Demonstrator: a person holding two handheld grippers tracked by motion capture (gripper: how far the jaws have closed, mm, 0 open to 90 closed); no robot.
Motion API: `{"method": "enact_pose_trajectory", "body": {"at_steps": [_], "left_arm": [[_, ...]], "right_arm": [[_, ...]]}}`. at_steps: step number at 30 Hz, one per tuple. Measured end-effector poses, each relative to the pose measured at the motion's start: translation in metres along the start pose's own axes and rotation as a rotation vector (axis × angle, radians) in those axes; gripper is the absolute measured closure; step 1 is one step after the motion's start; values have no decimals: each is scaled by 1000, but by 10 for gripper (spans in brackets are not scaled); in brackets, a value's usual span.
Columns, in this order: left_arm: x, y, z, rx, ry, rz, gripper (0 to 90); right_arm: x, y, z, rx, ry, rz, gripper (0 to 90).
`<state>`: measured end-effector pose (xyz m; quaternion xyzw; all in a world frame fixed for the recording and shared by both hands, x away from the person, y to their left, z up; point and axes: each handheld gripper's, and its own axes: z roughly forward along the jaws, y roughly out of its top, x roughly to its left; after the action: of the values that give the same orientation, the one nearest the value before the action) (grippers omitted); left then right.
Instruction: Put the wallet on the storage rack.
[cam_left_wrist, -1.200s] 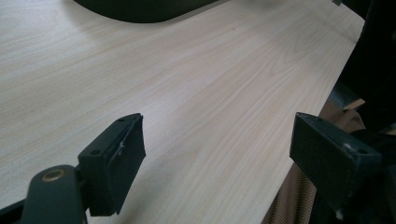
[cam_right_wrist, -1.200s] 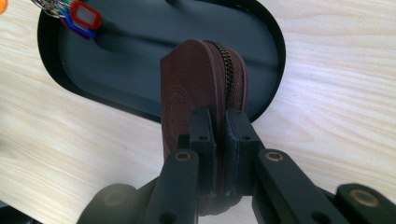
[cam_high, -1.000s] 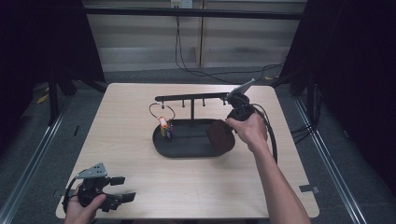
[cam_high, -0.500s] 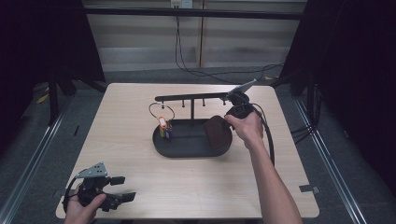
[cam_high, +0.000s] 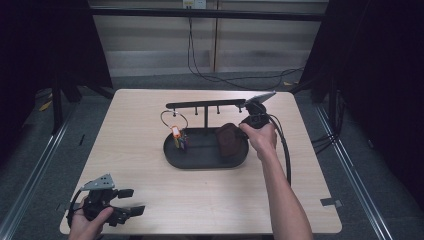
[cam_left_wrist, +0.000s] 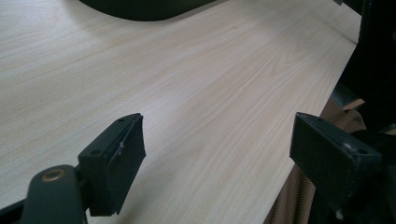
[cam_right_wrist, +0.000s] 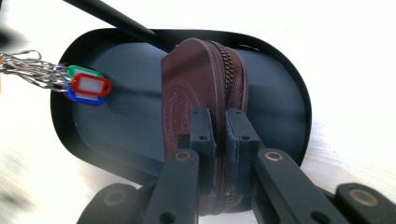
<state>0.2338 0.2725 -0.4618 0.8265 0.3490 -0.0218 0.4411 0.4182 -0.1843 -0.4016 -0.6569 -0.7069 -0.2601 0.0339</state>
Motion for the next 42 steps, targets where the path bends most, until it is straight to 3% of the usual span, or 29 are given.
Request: {"method": "enact_pose_trajectory", "body": {"at_steps": [12,20,23,25,32,39,42], "left_arm": [[-2,1,-1,-3,-3,11,179],[-2,1,0,-2,-5,7,179],[-2,1,0,0,-5,10,179],[-1,1,0,0,-6,11,179],[-1,1,0,-2,-2,7,179],[1,1,0,-18,4,-12,179],[2,1,-1,-21,4,-21,180]], "right_arm": [[-15,-7,21,-19,16,27,828],[-22,-10,27,-28,-23,6,786],[-27,-13,28,-39,-17,12,676],[-28,-14,25,-49,-25,-2,675],[-27,-18,12,-117,4,-25,522],[-27,-35,9,-184,40,-67,322],[-28,-41,8,-207,51,-76,295]]}}
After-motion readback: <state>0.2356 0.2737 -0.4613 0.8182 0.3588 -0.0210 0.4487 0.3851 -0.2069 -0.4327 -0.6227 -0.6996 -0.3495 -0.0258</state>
